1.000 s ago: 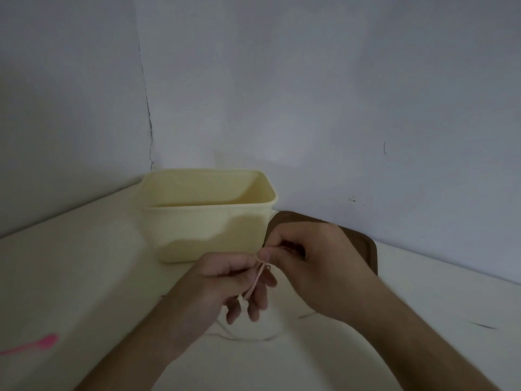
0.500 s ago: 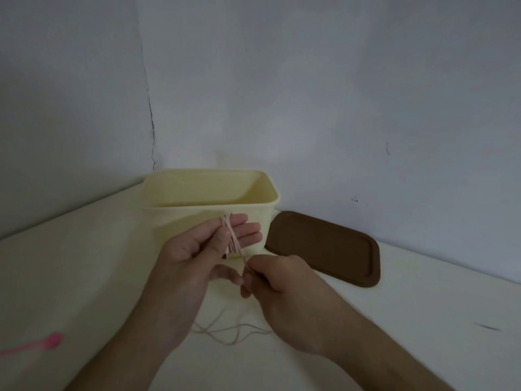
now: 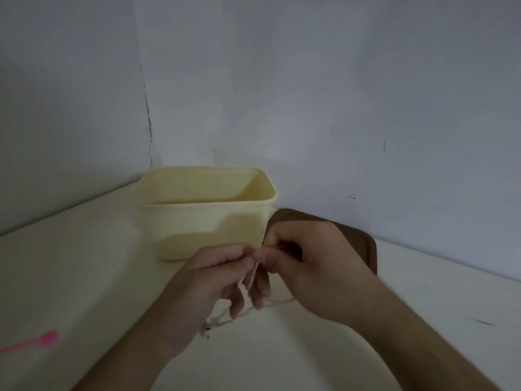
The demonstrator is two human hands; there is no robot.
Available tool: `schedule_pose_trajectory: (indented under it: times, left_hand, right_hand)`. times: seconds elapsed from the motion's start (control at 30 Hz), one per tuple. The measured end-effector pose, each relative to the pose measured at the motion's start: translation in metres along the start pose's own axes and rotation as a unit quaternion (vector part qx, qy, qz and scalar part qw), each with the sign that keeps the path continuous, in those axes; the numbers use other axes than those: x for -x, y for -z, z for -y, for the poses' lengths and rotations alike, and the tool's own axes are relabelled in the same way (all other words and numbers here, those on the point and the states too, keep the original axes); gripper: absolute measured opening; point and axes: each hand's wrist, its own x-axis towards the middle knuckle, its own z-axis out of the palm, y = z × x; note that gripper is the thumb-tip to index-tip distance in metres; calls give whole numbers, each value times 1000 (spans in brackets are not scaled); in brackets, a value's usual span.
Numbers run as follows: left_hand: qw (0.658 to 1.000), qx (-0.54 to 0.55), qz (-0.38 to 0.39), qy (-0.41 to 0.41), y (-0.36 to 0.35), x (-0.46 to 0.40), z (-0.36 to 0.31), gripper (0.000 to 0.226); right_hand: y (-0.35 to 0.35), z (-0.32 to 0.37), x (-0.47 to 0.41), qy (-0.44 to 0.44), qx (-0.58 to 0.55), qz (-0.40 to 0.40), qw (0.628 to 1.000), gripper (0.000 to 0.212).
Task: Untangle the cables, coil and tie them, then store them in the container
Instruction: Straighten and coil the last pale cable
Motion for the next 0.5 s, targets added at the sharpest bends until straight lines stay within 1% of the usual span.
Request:
schedule_pose_trajectory:
  times: [0.07,0.17,0.23,0.3,0.37,0.4,0.47,0.5]
  left_hand:
    - [998,56,8,16,1,2,-5,33]
    - [995,77,13,64,2,3,-9,33]
    - [988,128,24,87,3,6,-11,32]
    - [982,179,27,62,3,8,-13,29]
    - [979,203,-15,14,-1,8,-14,26]
    - [976,212,-46,-2,-2,6,-14,28]
    - [972,215,-87,-28,-3,3,-15,37]
    - [975,192,-102,-40,-3,1,-15,37]
  right_hand:
    - [1,-1,1,-3,-52,-19,998,31]
    - [-4,-1,1,0,-63,-34,997,27]
    - [-5,-4,-1,-19,-85,-69,994,24]
    - [-5,-8,-2,-37,-109,-83,990,24]
    - [-10,-12,-2,-48,-94,-65,992,25]
    - [-16,-13,-1,-56,-81,-43,994,26]
    - [-28,-12,2,-77,-54,20,995,31]
    - [-33,-9,3,-81,-39,56,994,31]
